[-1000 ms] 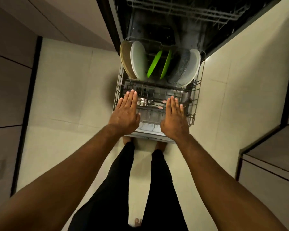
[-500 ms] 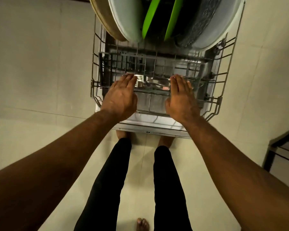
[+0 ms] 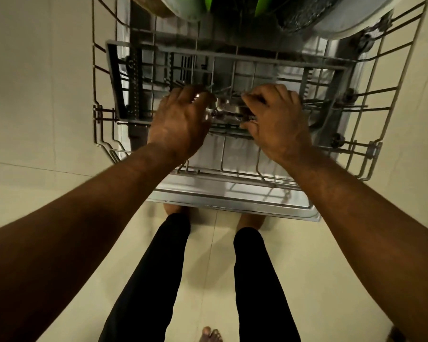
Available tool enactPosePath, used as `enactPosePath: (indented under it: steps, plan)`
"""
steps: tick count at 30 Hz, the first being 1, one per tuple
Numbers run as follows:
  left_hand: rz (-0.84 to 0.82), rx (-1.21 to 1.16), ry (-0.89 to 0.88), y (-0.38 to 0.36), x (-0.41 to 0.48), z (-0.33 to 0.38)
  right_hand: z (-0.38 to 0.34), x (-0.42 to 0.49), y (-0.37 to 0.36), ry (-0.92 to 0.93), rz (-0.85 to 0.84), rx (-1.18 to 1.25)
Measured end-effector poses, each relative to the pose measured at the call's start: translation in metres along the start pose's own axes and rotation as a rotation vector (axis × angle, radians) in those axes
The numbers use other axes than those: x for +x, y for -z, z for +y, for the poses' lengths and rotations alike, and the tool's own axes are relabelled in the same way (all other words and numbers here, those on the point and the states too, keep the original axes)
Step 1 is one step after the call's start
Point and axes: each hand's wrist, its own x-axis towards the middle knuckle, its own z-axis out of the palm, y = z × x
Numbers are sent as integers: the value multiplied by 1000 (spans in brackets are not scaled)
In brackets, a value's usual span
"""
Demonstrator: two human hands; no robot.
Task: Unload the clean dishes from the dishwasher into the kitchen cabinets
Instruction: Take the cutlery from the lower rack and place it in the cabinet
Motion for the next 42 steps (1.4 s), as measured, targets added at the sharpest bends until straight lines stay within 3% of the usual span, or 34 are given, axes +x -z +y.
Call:
enactPosePath:
  steps: [5, 15, 26, 34, 42]
  plan:
    - [56, -5, -10, -3, 5, 3, 2, 0, -8, -2, 81, -55]
    - [-30, 191, 1, -11, 24, 6, 5, 10, -20, -40, 122, -191]
    - [19, 162, -41, -16, 25, 7, 22, -5, -28, 57, 223, -111]
    - [10, 224, -61, -16, 26, 12, 17, -2, -18, -23, 0, -198]
    - [-18, 272, -51, -17, 25, 21, 2, 9, -16, -153, -172, -110]
